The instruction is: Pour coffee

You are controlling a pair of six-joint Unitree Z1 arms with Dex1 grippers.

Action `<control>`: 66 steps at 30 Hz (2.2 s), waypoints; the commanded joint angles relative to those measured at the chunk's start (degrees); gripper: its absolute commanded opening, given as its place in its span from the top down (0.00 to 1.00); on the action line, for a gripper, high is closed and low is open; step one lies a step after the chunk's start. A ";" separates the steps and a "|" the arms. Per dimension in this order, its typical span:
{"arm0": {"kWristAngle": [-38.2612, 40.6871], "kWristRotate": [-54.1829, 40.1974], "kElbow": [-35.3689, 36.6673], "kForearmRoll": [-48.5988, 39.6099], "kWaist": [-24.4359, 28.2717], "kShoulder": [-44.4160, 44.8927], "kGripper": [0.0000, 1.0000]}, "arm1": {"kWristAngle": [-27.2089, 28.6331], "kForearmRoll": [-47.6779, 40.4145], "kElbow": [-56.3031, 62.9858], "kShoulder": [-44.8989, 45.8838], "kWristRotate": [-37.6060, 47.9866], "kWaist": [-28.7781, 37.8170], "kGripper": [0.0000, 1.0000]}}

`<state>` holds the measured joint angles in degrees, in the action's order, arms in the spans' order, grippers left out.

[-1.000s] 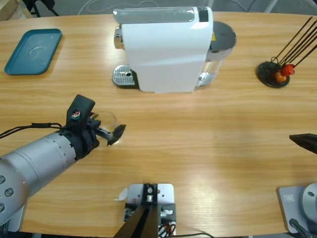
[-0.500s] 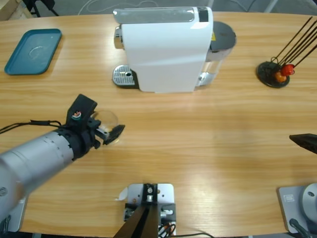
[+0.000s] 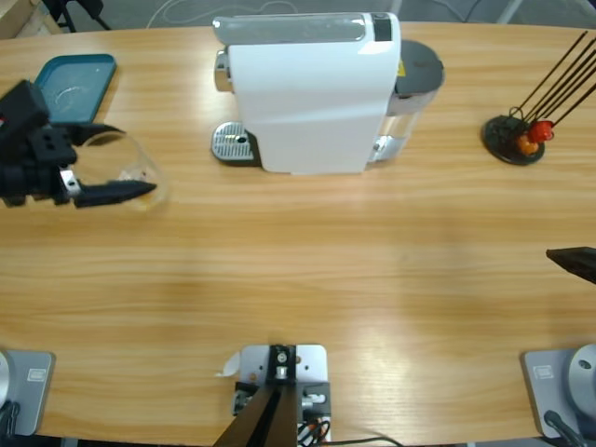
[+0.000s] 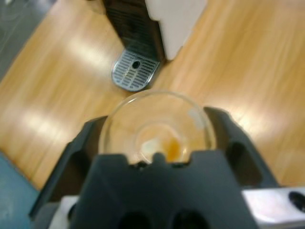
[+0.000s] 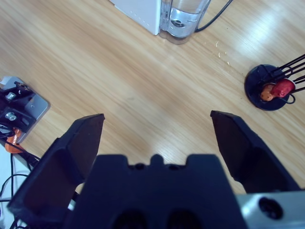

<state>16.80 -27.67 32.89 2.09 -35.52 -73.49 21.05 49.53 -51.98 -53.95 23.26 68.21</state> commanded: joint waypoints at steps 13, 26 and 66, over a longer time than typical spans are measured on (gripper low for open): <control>30.15 -18.83 16.90 1.59 17.29 -29.36 1.00 | -0.71 -0.31 -0.38 -1.07 -3.07 -4.49 0.00; 25.88 -17.84 20.99 4.80 12.76 -36.14 1.00 | -2.10 -0.84 0.76 -0.72 -3.84 -5.65 0.00; 22.49 -14.62 23.54 5.21 7.83 -40.41 1.00 | -2.50 -1.67 2.94 0.58 -3.49 -6.86 0.00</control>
<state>40.78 -42.69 58.24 6.62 -27.22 -112.26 19.39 48.29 -51.11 -54.03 20.08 62.16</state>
